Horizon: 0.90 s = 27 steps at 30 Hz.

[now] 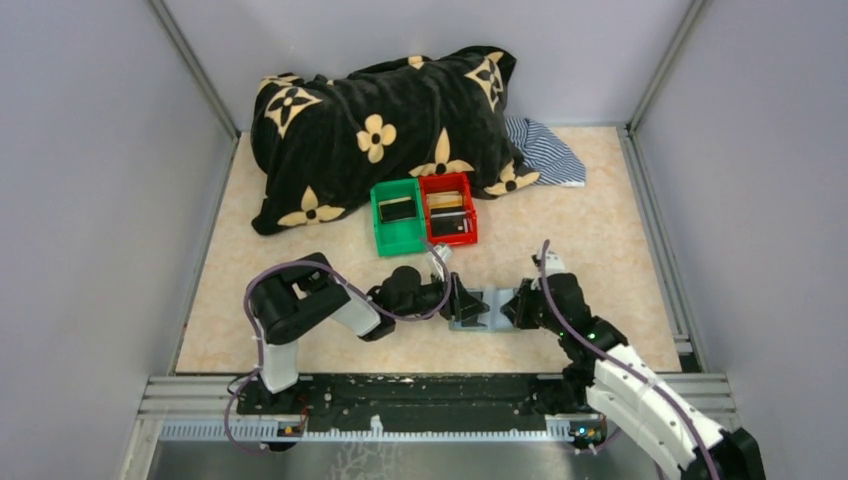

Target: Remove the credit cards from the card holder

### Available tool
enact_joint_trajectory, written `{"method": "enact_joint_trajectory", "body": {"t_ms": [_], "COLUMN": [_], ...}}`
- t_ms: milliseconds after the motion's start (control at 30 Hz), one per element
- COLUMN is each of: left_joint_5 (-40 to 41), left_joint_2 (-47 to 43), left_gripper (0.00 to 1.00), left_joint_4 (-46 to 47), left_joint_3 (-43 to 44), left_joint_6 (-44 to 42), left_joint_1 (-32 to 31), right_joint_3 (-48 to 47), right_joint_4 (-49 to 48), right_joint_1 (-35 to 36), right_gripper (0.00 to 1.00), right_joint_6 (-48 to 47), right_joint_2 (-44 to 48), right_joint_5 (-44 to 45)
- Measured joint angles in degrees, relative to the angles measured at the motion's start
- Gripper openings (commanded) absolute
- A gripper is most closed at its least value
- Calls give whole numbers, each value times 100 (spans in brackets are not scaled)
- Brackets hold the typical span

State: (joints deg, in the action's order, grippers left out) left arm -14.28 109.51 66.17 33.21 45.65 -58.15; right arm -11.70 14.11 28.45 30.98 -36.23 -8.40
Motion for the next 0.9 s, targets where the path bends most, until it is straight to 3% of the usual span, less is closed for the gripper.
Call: {"method": "enact_joint_trajectory", "body": {"t_ms": [300,567,900], "left_joint_5": [-186,-343,-540], "left_joint_2": [247,664,863], "left_gripper": [55,55,54], "left_joint_4": [90,114,28], "left_joint_3": [310,765,1366], "left_joint_6": [48,170,208], "left_joint_1": [0,-133,-485], "right_joint_3": [-704,-723,-785], "right_joint_4": [944,1235,1325], "right_joint_1": [4,4,4], "right_gripper": [0,0,31], "right_joint_6": [444,533,688], "right_joint_2": [1810,1720,1646], "right_joint_5": [1399,1834,2177]}}
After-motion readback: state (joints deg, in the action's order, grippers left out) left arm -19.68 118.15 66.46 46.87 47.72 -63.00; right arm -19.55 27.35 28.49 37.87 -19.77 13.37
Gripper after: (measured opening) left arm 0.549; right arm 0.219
